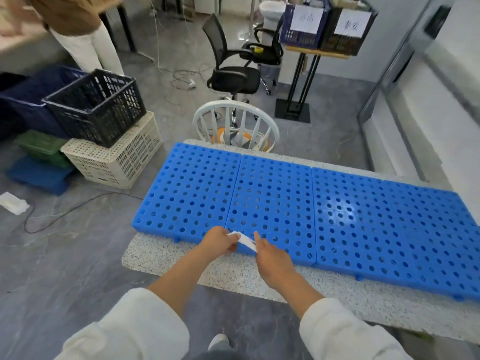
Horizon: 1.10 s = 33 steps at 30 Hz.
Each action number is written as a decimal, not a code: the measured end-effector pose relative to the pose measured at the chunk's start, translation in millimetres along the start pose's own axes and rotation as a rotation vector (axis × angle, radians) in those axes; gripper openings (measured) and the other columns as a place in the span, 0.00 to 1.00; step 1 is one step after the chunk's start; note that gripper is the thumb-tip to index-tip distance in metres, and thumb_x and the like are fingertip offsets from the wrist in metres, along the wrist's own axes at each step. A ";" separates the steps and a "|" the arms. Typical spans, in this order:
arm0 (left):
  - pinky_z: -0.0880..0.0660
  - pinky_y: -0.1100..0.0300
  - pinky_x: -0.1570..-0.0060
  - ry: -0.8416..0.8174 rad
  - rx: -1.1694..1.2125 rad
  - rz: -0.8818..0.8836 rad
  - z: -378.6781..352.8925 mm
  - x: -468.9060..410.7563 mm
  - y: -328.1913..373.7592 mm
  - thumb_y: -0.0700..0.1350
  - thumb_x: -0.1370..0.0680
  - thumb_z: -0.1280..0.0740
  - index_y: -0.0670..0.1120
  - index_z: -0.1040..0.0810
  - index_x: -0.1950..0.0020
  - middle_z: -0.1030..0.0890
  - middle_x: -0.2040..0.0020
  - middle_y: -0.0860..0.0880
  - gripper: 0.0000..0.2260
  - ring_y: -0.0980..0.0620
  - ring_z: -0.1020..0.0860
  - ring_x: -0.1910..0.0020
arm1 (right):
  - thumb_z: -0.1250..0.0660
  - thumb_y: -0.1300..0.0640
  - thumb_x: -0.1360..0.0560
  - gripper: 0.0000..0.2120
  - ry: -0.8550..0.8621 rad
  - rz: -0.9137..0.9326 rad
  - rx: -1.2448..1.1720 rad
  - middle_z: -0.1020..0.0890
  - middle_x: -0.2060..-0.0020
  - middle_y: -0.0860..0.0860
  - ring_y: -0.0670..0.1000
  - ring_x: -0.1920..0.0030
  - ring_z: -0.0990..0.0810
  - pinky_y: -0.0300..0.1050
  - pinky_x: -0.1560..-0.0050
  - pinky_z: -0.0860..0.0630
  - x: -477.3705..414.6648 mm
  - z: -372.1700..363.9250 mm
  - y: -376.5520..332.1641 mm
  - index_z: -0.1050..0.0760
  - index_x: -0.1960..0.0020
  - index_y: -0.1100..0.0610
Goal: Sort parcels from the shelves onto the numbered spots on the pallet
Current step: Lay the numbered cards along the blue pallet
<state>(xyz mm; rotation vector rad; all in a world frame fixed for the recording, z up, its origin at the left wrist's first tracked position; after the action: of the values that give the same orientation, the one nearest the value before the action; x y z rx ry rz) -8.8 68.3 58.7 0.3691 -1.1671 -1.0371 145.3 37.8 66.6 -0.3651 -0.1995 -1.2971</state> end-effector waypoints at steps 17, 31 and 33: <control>0.19 0.56 0.60 0.235 0.481 -0.233 69.6 36.3 88.1 0.39 0.25 0.29 0.37 0.19 0.47 0.17 0.55 0.43 0.09 0.48 0.18 0.59 | 0.31 0.41 0.27 0.33 0.202 -0.016 -0.771 0.33 0.39 0.49 0.49 0.38 0.32 0.43 0.42 0.30 -19.1 130.1 -29.2 0.38 0.29 0.53; 0.28 0.63 0.71 0.106 0.614 -0.253 32.1 38.0 112.5 0.51 0.23 0.32 0.40 0.18 0.55 0.17 0.60 0.45 0.14 0.49 0.21 0.64 | 0.25 0.50 0.29 0.14 0.370 -0.376 -1.404 0.16 0.58 0.56 0.56 0.54 0.18 0.53 0.47 0.21 -9.4 123.2 23.9 0.20 0.57 0.62; 0.32 0.66 0.77 0.049 0.605 -0.277 17.7 36.7 123.6 0.50 0.22 0.32 0.42 0.20 0.59 0.19 0.65 0.48 0.12 0.52 0.24 0.69 | 0.27 0.50 0.28 0.16 0.397 -0.436 -1.466 0.16 0.55 0.60 0.59 0.51 0.17 0.55 0.47 0.20 -3.1 123.3 41.1 0.20 0.55 0.64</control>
<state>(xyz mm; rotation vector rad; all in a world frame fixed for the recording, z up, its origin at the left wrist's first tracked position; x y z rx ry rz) 34.9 106.2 175.3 1.0500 -1.3999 -0.8829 191.3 95.7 173.5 -1.3203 1.1375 -1.7353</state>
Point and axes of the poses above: each hand's wrist, its own x-axis away from the middle knuckle, its own z-axis out of the back of the hand, y = z × x, the point moved 5 cm from there along -x, towards the middle knuckle
